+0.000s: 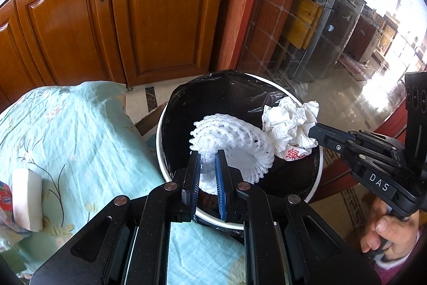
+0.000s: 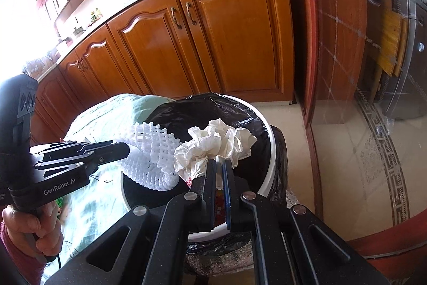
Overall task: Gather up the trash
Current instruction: 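Open both tools to drop the foam net and tissue into the bin, then grasp the green milk carton with the left tool while the right tool grasps the white foam block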
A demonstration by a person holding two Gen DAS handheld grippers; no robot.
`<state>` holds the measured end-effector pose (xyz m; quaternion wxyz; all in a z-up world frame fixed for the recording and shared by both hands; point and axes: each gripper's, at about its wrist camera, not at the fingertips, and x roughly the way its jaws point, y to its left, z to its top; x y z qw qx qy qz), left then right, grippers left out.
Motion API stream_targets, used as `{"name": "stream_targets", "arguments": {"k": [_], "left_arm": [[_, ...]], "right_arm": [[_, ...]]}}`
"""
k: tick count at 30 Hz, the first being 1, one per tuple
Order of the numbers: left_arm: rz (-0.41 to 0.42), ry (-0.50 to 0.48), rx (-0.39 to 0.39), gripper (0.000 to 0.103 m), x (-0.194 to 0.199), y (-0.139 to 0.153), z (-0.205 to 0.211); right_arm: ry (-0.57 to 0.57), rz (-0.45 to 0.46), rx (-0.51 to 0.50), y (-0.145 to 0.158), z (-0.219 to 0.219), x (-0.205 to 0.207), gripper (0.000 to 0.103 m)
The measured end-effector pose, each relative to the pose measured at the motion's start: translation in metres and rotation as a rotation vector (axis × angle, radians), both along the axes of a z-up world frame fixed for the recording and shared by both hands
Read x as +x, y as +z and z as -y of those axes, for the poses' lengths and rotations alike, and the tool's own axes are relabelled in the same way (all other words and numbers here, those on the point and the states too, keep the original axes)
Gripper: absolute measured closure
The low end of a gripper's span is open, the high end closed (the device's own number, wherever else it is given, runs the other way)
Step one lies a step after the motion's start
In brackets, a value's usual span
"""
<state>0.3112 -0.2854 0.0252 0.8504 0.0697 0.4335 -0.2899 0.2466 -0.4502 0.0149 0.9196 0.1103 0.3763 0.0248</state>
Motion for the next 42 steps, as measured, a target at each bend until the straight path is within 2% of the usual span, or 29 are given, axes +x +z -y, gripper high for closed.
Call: {"name": "stream_targets", "arguments": {"k": [1, 3, 5, 8, 12, 14, 16, 17, 19, 21, 24, 27, 34, 42], "left_arm": [[-0.005, 0.000, 0.000, 0.087, 0.001, 0.000, 0.001], [-0.003, 0.006, -0.005, 0.066, 0.002, -0.001, 0.000], [0.005, 0.018, -0.012, 0.057, 0.000, 0.000, -0.005], [-0.006, 0.029, -0.030, 0.057, 0.000, 0.000, -0.012], [-0.008, 0.055, -0.067, 0.057, -0.009, 0.001, -0.030], [-0.003, 0.072, -0.085, 0.057, -0.017, 0.003, -0.040], [0.006, 0.093, -0.098, 0.057, -0.024, 0.002, -0.051], [0.009, 0.104, -0.107, 0.057, -0.028, 0.003, -0.058], [0.012, 0.128, -0.127, 0.057, -0.036, 0.004, -0.071], [0.014, 0.152, -0.145, 0.057, -0.045, 0.004, -0.086], [0.025, 0.189, -0.155, 0.057, -0.055, 0.005, -0.104], [0.029, 0.221, -0.165, 0.057, -0.065, 0.006, -0.125], [0.027, 0.295, -0.193, 0.057, -0.089, 0.003, -0.177], [0.032, 0.356, -0.208, 0.057, -0.112, 0.000, -0.219]], "right_arm": [[-0.001, -0.005, 0.000, -0.001, 0.000, 0.001, 0.098], [0.006, -0.017, 0.009, -0.002, 0.001, 0.005, 0.094], [-0.004, -0.018, 0.025, -0.003, 0.003, 0.005, 0.092], [-0.013, -0.006, 0.039, -0.002, 0.006, 0.004, 0.077], [-0.023, 0.021, 0.080, -0.001, 0.008, -0.005, 0.074], [-0.021, 0.042, 0.107, 0.000, 0.007, -0.010, 0.068], [-0.019, 0.066, 0.133, 0.001, 0.005, -0.015, 0.055], [-0.017, 0.076, 0.147, 0.002, 0.003, -0.017, 0.052], [-0.017, 0.096, 0.177, 0.002, -0.001, -0.022, 0.036], [-0.015, 0.116, 0.207, 0.002, -0.007, -0.027, 0.028], [-0.006, 0.129, 0.235, 0.000, -0.019, -0.032, 0.027], [0.008, 0.129, 0.262, -0.005, -0.033, -0.036, 0.021], [0.060, 0.103, 0.292, -0.015, -0.067, -0.043, 0.021], [0.119, 0.091, 0.293, -0.017, -0.106, -0.050, 0.021]]}}
